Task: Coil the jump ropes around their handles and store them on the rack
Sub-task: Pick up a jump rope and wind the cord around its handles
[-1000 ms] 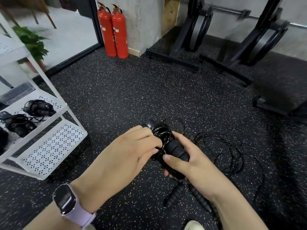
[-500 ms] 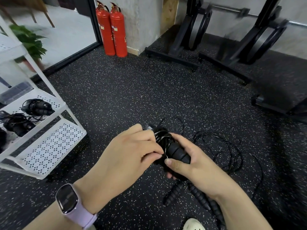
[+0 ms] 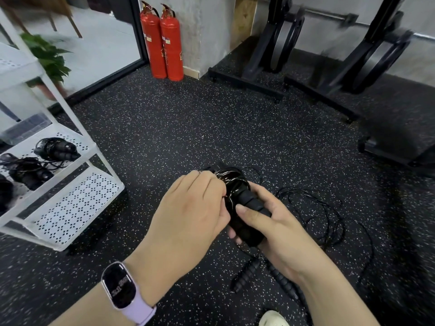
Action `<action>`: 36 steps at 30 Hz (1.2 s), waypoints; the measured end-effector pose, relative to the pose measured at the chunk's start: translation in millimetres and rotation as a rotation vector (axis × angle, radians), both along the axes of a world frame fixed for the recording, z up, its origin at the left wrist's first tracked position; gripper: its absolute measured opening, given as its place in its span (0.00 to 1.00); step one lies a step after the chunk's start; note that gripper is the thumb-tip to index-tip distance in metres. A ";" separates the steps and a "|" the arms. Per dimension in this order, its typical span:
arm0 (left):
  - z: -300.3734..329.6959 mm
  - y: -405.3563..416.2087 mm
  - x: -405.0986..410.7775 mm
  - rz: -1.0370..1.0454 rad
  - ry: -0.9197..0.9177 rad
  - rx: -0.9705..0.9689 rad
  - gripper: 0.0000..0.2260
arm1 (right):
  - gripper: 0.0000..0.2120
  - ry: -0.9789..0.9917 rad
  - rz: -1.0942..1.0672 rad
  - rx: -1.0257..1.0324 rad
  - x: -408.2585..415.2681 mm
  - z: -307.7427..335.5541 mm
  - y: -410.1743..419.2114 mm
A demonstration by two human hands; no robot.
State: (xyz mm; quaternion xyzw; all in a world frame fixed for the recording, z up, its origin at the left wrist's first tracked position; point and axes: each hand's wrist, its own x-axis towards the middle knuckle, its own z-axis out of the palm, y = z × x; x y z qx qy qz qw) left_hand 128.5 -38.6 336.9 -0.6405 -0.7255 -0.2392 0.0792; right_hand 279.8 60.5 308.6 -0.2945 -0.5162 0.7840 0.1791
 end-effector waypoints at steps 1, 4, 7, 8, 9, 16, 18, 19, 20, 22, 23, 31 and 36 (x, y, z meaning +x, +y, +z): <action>0.0 -0.4 1.3 0.025 -0.025 0.010 0.04 | 0.25 0.008 -0.019 -0.012 -2.4 -0.1 -1.3; -0.3 2.0 2.6 0.064 -0.083 -0.017 0.04 | 0.24 -0.011 -0.070 0.011 -8.4 -2.2 -6.0; 0.0 3.5 1.2 0.048 -0.118 -0.053 0.05 | 0.16 -0.043 -0.141 0.076 -10.1 -1.8 -8.6; 0.1 3.4 0.6 0.031 -0.116 -0.058 0.04 | 0.16 -0.052 -0.165 0.087 -10.4 -0.8 -9.2; 0.2 3.0 0.3 0.013 -0.109 -0.065 0.03 | 0.16 -0.061 -0.184 0.091 -11.2 -0.1 -9.8; -5.4 3.9 -5.6 -0.103 -0.051 -0.038 0.04 | 0.19 -0.093 -0.270 -0.085 -17.9 2.6 -10.0; -7.0 2.6 -7.0 -0.118 -0.039 -0.022 0.04 | 0.13 -0.162 -0.245 -0.002 -15.5 2.9 -7.7; -7.4 1.7 -6.7 -0.120 -0.039 -0.013 0.04 | 0.11 -0.189 -0.235 0.038 -14.2 2.7 -6.8; -7.8 0.7 -5.9 -0.120 -0.036 -0.005 0.03 | 0.10 -0.205 -0.227 0.058 -13.3 2.6 -6.4; -7.9 -0.5 -3.4 -0.114 -0.030 0.005 0.06 | 0.13 -0.237 -0.204 0.055 -12.6 2.3 -5.0; -7.7 -0.5 -2.0 -0.118 -0.029 0.009 0.08 | 0.16 -0.260 -0.187 0.050 -12.6 2.4 -4.3; -7.3 -3.5 9.9 -0.049 -0.131 0.187 0.06 | 0.17 -0.139 -0.097 -0.110 -15.7 9.8 -7.2; 7.6 -4.2 9.4 -0.101 -0.071 0.096 0.03 | 0.15 -0.083 -0.149 -0.110 -12.6 8.3 -10.3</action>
